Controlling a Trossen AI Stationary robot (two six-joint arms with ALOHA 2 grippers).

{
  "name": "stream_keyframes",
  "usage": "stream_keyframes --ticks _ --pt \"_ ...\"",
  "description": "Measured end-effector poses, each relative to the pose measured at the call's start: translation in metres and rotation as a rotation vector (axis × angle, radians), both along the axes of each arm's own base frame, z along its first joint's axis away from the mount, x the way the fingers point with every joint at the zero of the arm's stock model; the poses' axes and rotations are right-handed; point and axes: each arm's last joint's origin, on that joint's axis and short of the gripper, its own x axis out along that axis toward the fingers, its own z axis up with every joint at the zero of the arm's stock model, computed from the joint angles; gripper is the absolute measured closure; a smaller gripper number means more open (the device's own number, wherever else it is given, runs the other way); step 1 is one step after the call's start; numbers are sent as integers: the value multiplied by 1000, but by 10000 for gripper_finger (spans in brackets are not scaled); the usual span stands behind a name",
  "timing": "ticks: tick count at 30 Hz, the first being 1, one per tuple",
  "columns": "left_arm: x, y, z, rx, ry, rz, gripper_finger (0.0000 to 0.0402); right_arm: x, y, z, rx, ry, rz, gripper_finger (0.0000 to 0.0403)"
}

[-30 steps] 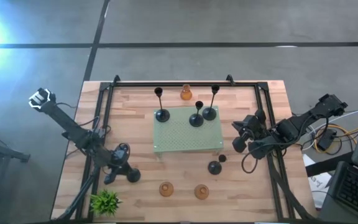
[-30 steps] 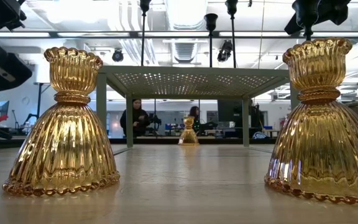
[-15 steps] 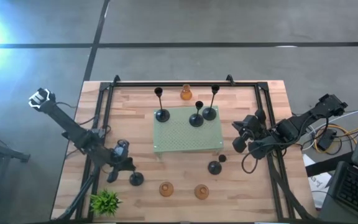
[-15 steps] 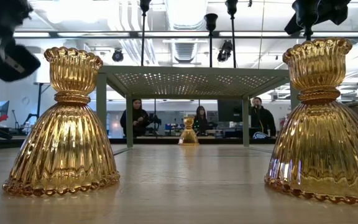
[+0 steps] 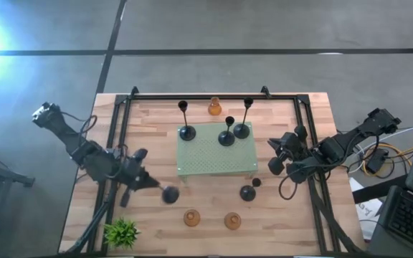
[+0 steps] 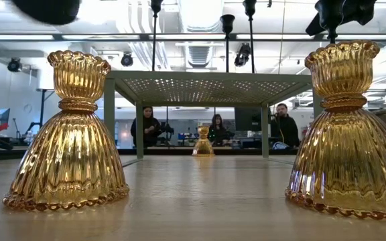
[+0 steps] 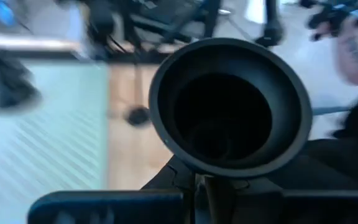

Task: Pick & Place candle stick holders
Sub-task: Put the small black candle holder on the shelf

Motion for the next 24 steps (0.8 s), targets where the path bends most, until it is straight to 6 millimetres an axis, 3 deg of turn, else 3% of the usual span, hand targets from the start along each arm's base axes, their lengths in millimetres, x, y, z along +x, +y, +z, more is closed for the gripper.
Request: stream_keyframes --ticks 5,9,17,24 --pt "25 4 19 168 -35 95 383 0 0 0 -5 4 4 364" --pt "49 15 22 245 12 183 383 0 0 0 -12 11 10 365" --pt "95 55 32 210 72 255 383 0 0 0 -15 14 12 364" --pt "122 84 36 239 97 314 383 0 0 0 -17 16 14 365"
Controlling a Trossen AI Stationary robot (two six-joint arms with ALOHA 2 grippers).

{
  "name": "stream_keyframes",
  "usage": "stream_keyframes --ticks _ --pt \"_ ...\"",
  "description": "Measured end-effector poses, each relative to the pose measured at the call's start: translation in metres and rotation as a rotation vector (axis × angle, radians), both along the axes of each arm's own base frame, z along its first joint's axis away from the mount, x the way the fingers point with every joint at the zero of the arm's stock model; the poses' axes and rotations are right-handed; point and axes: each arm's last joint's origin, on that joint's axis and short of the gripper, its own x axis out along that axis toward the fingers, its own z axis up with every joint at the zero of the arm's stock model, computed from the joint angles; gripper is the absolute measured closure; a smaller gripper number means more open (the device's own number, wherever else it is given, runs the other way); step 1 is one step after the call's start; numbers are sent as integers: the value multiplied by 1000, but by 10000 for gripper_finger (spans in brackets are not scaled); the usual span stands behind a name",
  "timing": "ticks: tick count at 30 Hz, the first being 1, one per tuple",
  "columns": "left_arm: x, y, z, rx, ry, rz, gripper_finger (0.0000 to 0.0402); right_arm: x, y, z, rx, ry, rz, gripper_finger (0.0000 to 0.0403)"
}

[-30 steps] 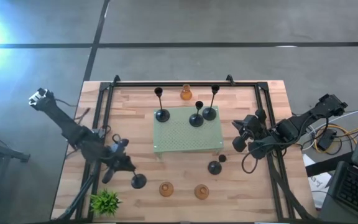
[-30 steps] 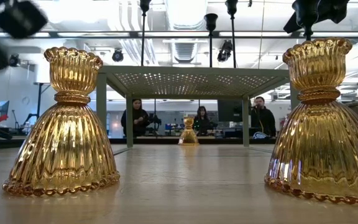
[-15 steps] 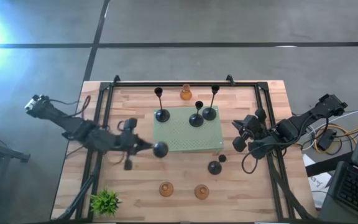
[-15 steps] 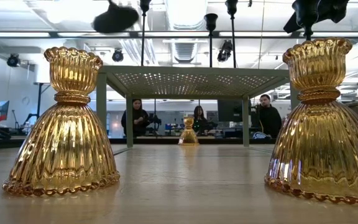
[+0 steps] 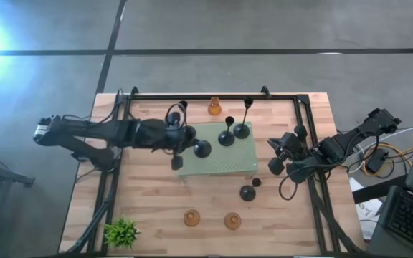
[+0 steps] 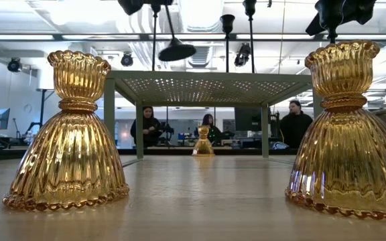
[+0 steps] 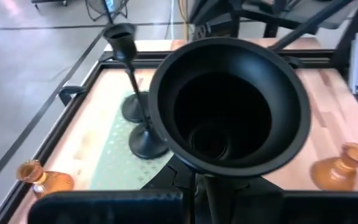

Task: Pick & Place candle stick holders
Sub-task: Put the small black candle holder on the shelf

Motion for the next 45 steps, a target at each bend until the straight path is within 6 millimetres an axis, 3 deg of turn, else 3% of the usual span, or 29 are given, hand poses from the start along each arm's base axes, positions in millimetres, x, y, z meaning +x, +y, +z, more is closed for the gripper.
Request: stream_keyframes --ticks 10,18,27,34,40,45 --pt "26 27 -8 -15 51 59 383 0 0 0 -16 15 14 365" --pt "30 38 -10 -23 59 100 383 0 0 0 -12 20 17 364" --pt "16 19 0 -95 35 66 383 0 0 0 -21 31 25 365" --pt "-2 -8 7 -177 42 34 383 -1 0 -1 -21 36 26 365" --pt "-13 -39 8 -88 -39 309 383 -1 0 -1 -21 36 26 365" --pt "-1 -66 -5 -56 -129 501 383 -1 0 0 -22 36 26 365"
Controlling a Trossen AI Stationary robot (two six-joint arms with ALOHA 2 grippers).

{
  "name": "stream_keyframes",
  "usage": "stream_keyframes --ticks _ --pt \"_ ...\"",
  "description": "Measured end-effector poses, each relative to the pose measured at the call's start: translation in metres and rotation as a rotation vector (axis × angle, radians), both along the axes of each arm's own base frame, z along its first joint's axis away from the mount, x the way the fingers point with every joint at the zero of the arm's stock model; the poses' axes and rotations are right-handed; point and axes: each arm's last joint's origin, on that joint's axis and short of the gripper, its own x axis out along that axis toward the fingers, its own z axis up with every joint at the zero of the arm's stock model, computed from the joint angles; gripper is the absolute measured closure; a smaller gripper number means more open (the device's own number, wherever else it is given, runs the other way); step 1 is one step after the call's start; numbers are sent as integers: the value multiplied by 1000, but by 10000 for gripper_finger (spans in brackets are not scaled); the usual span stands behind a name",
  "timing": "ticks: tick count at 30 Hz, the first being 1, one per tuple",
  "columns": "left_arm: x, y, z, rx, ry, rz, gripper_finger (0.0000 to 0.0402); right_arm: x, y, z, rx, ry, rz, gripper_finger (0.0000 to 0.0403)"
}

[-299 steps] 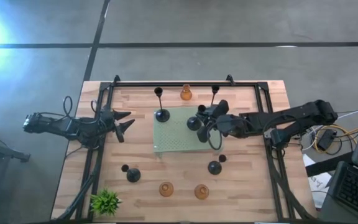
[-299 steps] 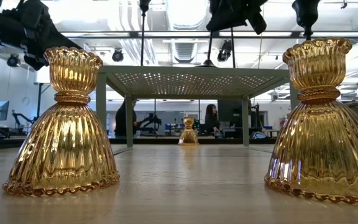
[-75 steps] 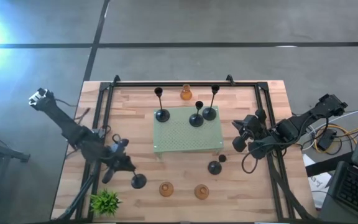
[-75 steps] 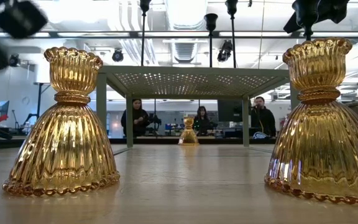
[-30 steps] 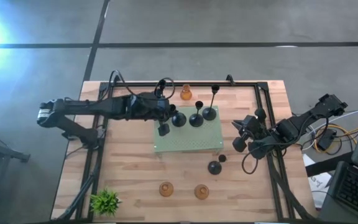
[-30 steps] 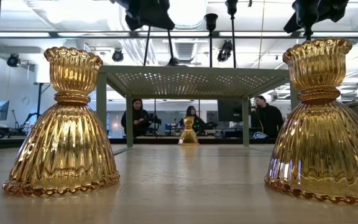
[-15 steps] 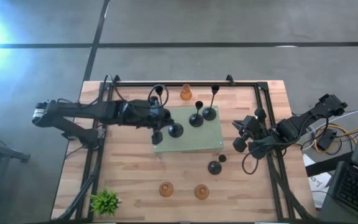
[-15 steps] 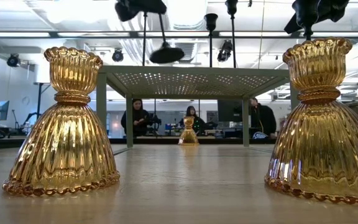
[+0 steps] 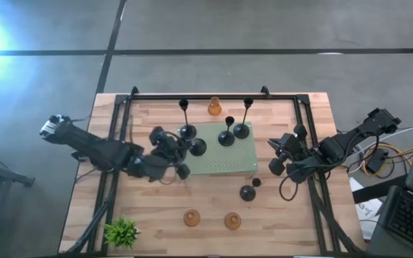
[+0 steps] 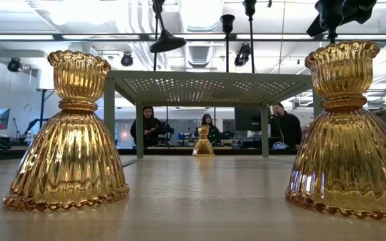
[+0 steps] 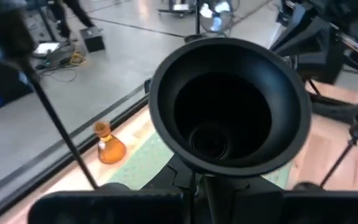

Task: Pick & Place candle stick holders
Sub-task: Put the small black candle holder on the shelf

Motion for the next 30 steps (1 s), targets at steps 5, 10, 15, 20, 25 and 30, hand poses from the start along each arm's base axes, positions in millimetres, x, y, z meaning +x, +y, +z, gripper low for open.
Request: stream_keyframes --ticks 5,10,15,20,25,30 --pt "28 0 -12 -37 -4 32 383 0 0 0 -11 10 9 365" --pt "46 14 -1 -61 62 45 383 0 0 0 -12 21 19 365" --pt "50 24 10 -94 119 125 383 0 0 0 -22 34 29 365" --pt "59 31 11 -128 130 137 383 0 0 0 -34 43 36 365" --pt "68 43 3 -168 166 132 383 0 0 0 -35 45 36 365" --pt "69 53 -2 -164 175 167 383 0 0 0 -35 45 36 365"
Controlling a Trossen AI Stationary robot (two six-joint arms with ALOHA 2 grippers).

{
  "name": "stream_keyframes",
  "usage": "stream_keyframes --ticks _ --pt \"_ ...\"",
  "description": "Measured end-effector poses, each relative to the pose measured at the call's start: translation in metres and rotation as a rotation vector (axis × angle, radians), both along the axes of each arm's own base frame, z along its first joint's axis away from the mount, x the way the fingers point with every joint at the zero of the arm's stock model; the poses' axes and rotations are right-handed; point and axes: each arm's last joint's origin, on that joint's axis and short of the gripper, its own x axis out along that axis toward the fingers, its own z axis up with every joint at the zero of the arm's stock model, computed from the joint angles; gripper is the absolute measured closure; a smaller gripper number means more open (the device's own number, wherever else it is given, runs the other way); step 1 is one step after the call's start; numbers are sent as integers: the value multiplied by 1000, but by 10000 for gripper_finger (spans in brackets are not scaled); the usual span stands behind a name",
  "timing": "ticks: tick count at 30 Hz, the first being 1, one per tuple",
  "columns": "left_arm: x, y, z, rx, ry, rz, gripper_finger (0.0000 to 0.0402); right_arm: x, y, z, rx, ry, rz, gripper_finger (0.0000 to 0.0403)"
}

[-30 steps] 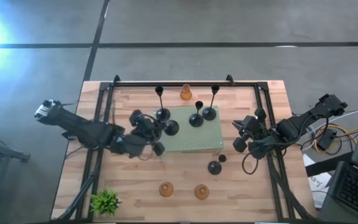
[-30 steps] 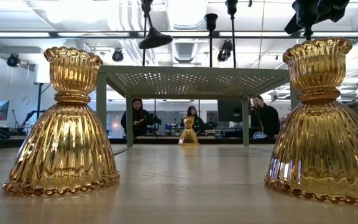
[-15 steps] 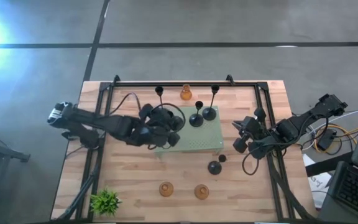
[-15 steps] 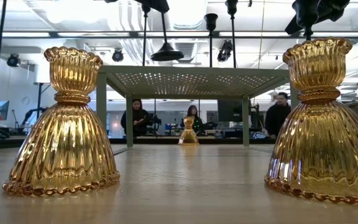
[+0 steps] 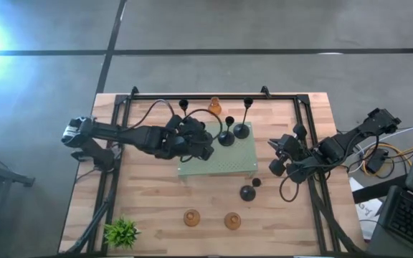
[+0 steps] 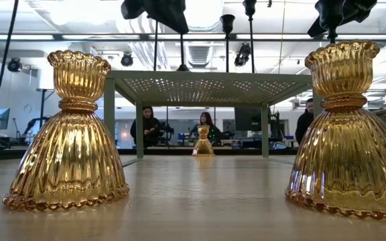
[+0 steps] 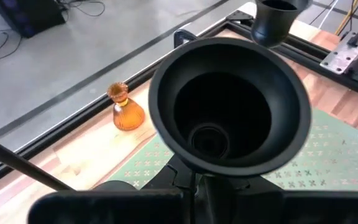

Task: Pick & Place candle stick holders
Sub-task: Put the small black candle holder on the shelf

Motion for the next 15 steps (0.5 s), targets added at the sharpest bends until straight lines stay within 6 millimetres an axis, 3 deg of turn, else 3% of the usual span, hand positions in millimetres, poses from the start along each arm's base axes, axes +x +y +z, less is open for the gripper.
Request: stream_keyframes --ticks 15 --pt "1 12 0 -38 -4 14 383 0 0 0 -3 0 0 365"
